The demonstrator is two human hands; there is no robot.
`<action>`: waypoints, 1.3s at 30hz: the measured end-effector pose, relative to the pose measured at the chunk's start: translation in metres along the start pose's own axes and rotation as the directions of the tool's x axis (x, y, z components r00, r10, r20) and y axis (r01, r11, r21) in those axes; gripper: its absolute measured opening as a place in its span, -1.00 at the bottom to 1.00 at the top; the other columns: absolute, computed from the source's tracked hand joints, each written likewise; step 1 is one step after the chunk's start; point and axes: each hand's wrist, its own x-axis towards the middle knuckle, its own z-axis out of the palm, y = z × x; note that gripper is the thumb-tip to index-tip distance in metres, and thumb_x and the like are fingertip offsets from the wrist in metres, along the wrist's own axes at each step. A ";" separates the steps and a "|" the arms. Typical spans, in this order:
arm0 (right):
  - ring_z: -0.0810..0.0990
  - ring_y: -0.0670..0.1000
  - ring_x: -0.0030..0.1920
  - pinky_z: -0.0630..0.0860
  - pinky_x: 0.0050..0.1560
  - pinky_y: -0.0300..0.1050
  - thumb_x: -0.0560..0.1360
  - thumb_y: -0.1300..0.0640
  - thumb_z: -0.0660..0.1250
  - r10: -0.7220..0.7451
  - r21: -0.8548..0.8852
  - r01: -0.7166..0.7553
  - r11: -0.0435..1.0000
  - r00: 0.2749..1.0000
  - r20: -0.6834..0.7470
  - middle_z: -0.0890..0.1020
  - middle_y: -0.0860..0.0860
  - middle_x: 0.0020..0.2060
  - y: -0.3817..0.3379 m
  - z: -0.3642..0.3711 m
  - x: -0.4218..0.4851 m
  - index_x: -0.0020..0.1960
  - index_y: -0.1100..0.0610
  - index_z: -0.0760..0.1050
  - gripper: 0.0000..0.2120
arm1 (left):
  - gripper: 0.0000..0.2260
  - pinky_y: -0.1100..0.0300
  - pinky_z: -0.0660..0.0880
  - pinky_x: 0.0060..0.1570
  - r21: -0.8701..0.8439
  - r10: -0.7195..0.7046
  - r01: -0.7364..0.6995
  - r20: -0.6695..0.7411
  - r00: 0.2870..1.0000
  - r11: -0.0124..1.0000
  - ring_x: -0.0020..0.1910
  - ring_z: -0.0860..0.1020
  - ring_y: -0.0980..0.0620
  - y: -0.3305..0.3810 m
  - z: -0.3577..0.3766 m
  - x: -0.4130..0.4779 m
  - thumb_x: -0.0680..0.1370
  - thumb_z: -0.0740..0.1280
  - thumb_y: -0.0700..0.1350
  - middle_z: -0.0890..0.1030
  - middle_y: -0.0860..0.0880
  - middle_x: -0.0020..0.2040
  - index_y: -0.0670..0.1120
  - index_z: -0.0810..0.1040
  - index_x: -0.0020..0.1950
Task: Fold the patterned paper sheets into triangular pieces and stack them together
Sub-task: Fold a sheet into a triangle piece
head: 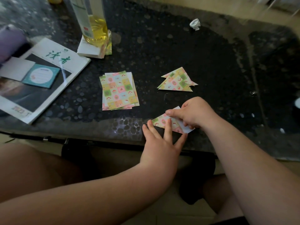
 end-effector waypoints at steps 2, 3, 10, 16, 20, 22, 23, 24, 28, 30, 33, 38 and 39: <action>0.62 0.01 -0.38 0.51 -0.31 -0.12 0.42 -0.34 0.48 -0.011 0.007 0.011 1.000 1.000 0.008 0.65 0.03 -0.41 0.000 -0.001 -0.001 -0.19 0.15 0.60 -0.48 | -0.24 -0.53 -0.19 0.44 0.021 0.018 -0.017 -0.012 1.000 1.000 0.49 -0.21 -0.65 0.001 0.006 -0.011 0.70 0.05 0.22 -0.42 -0.36 0.54 -0.04 -0.45 0.59; 0.61 0.01 -0.40 0.51 -0.32 -0.13 0.42 -0.34 0.48 -0.012 0.010 0.012 1.000 1.000 0.011 0.65 0.03 -0.42 0.000 -0.001 -0.001 -0.21 0.15 0.60 -0.48 | -0.24 -0.49 -0.24 0.46 0.023 0.032 -0.031 -0.020 0.999 0.999 0.52 -0.26 -0.58 0.001 0.009 -0.016 0.70 0.02 0.21 -0.41 -0.37 0.54 -0.11 -0.45 0.57; 0.63 0.00 -0.39 0.52 -0.32 -0.12 0.42 -0.35 0.48 -0.011 -0.008 0.011 1.000 1.000 0.002 0.67 0.03 -0.39 -0.001 0.000 -0.001 -0.14 0.14 0.60 -0.48 | -0.34 -0.22 -0.37 0.51 -0.038 0.120 -0.124 -0.101 0.988 0.992 0.61 -0.24 -0.34 -0.018 0.010 -0.027 0.72 -0.02 0.07 -0.24 -0.33 0.63 -0.24 -0.31 0.61; 0.65 0.01 -0.37 0.58 -0.22 -0.07 0.41 -0.37 0.47 -0.005 -0.019 0.005 1.000 1.000 -0.015 0.68 0.04 -0.37 -0.002 0.000 -0.003 -0.10 0.17 0.64 -0.44 | -0.25 -0.36 -0.11 0.55 -0.067 0.109 -0.119 -0.131 0.985 0.991 0.58 -0.06 -0.47 -0.029 0.007 -0.022 0.65 0.19 0.15 -0.05 -0.18 0.66 -0.04 -0.19 0.66; 0.65 0.00 -0.39 0.58 -0.24 -0.09 0.42 -0.36 0.47 -0.010 -0.030 0.010 0.999 1.000 -0.001 0.68 0.03 -0.39 -0.003 -0.002 -0.005 -0.15 0.13 0.60 -0.48 | -0.27 -0.33 0.06 0.51 -0.024 0.148 -0.151 -0.100 0.984 0.988 0.59 -0.07 -0.47 -0.036 0.007 -0.018 0.65 0.22 0.17 -0.14 -0.14 0.68 0.11 -0.17 0.66; 0.67 0.02 -0.37 0.63 -0.17 -0.05 0.45 -0.29 0.49 -0.018 -0.003 0.018 1.000 0.999 0.040 0.72 0.06 -0.33 -0.003 -0.005 -0.007 -0.17 0.13 0.60 -0.54 | -0.26 -0.27 0.15 0.44 0.006 0.169 -0.169 -0.094 0.981 0.986 0.59 -0.06 -0.46 -0.038 0.006 -0.018 0.64 0.23 0.18 -0.19 -0.13 0.67 0.14 -0.18 0.66; 0.69 0.05 -0.32 0.66 -0.11 -0.02 0.46 -0.24 0.51 -0.025 -0.001 0.025 1.000 0.998 0.059 0.73 0.07 -0.29 -0.002 -0.008 -0.010 -0.17 0.13 0.62 -0.59 | -0.24 -0.24 0.18 0.42 0.018 0.181 -0.180 -0.090 0.979 0.983 0.59 -0.06 -0.46 -0.039 0.005 -0.018 0.63 0.23 0.20 -0.21 -0.13 0.67 0.15 -0.19 0.66; 0.70 0.06 -0.28 0.66 -0.07 0.00 0.47 -0.19 0.52 -0.034 -0.014 0.036 0.999 0.997 0.075 0.74 0.07 -0.27 -0.002 -0.010 -0.013 -0.16 0.13 0.64 -0.64 | -0.23 -0.23 0.20 0.40 0.028 0.192 -0.190 -0.087 0.978 0.981 0.59 -0.05 -0.45 -0.040 0.005 -0.019 0.62 0.23 0.23 -0.22 -0.13 0.67 0.16 -0.20 0.65; 0.59 -0.01 -0.44 0.55 -0.28 -0.09 0.52 -0.06 0.49 -0.058 -0.051 0.070 0.996 0.977 0.205 0.69 0.00 -0.43 0.001 -0.015 -0.031 -0.16 0.12 0.69 -0.75 | -0.19 -0.22 0.23 0.36 0.053 0.217 -0.213 -0.089 0.972 0.976 0.60 0.02 -0.41 -0.045 -0.001 -0.019 0.57 0.19 0.39 -0.16 -0.12 0.68 0.17 -0.19 0.65; 0.52 -0.02 -0.50 0.47 -0.31 -0.14 0.55 -0.04 0.47 -0.046 -0.041 0.059 0.997 0.962 0.268 0.69 -0.01 -0.44 0.006 -0.010 -0.037 -0.12 0.13 0.70 -0.77 | -0.17 -0.21 0.24 0.33 0.053 0.219 -0.215 -0.096 0.971 0.975 0.60 0.07 -0.37 -0.047 -0.003 -0.019 0.54 0.18 0.42 -0.10 -0.10 0.68 0.15 -0.14 0.65; 0.45 -0.03 -0.55 0.41 -0.39 -0.19 0.56 -0.01 0.46 -0.039 0.043 0.029 0.999 0.959 0.280 0.68 -0.01 -0.46 0.013 0.000 -0.040 -0.12 0.14 0.69 -0.78 | -0.18 -0.17 0.24 0.31 0.022 0.219 -0.218 -0.117 0.969 0.976 0.56 0.14 -0.26 -0.052 -0.005 -0.020 0.52 0.19 0.43 -0.02 -0.03 0.68 0.14 -0.04 0.65; 0.42 -0.04 -0.59 0.41 -0.36 -0.17 0.55 -0.06 0.45 -0.030 0.116 0.003 0.993 0.971 0.236 0.68 -0.02 -0.47 0.014 0.006 -0.041 -0.19 0.16 0.69 -0.70 | -0.18 -0.18 0.10 0.46 0.015 0.219 -0.218 -0.108 0.970 0.976 0.58 0.09 -0.24 -0.053 -0.005 -0.021 0.50 0.19 0.45 -0.03 -0.02 0.69 0.17 -0.03 0.65; 0.43 -0.04 -0.58 0.43 -0.34 -0.16 0.55 -0.06 0.45 -0.024 0.119 -0.004 0.993 0.972 0.233 0.67 -0.03 -0.47 0.013 0.007 -0.041 -0.20 0.17 0.69 -0.69 | -0.17 -0.19 0.08 0.48 0.016 0.216 -0.216 -0.102 0.971 0.976 0.59 0.08 -0.24 -0.052 -0.005 -0.022 0.51 0.19 0.45 -0.04 -0.02 0.69 0.17 -0.05 0.65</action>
